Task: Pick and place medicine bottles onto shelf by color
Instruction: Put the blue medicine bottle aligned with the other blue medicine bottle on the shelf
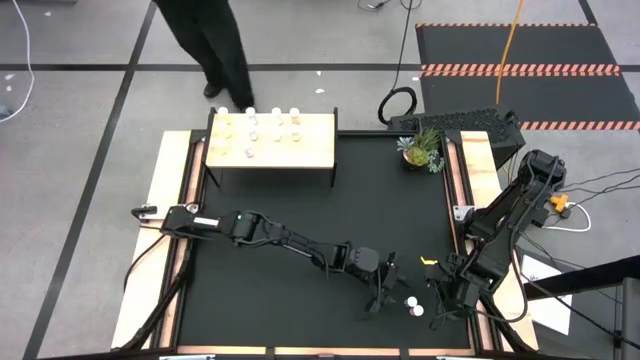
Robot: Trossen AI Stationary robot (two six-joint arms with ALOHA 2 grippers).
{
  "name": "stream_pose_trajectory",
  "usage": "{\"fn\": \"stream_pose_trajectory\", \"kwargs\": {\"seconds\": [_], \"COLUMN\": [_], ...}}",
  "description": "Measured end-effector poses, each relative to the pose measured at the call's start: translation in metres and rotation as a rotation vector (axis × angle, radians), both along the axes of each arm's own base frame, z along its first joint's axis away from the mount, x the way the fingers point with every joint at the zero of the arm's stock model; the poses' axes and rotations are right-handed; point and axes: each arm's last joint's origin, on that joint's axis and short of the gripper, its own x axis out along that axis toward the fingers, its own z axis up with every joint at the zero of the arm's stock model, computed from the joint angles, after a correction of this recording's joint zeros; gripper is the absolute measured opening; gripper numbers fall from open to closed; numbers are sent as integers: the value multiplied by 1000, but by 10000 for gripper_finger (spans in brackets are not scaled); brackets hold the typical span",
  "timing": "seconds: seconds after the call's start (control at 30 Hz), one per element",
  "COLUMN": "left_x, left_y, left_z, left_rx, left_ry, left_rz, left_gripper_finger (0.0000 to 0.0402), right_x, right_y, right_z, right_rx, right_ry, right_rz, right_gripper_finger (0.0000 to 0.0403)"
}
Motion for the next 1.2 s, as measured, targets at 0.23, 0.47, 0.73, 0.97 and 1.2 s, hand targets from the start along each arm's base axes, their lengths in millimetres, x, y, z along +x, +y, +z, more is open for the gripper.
{"fn": "stream_pose_trajectory", "kwargs": {"seconds": [0.23,0.47,0.73,0.97,1.2], "left_x": [2,-2,-1,-1,-2], "left_y": [7,-2,-1,-5,-5], "left_z": [2,-3,-4,-12,-20], "left_rx": [-16,-5,-1,-49,-65], "left_ry": [-14,47,53,45,36], "left_rz": [-1,-22,-21,-40,-70], "left_gripper_finger": [228,238,308,307,300], "right_x": [0,0,0,0,-1], "right_y": [0,0,-1,0,-2], "right_z": [0,0,0,0,-1], "right_rx": [0,-6,-8,-10,-31], "right_ry": [2,0,-1,-4,0], "right_rz": [-9,3,18,34,39], "right_gripper_finger": [125,125,125,125,125]}}
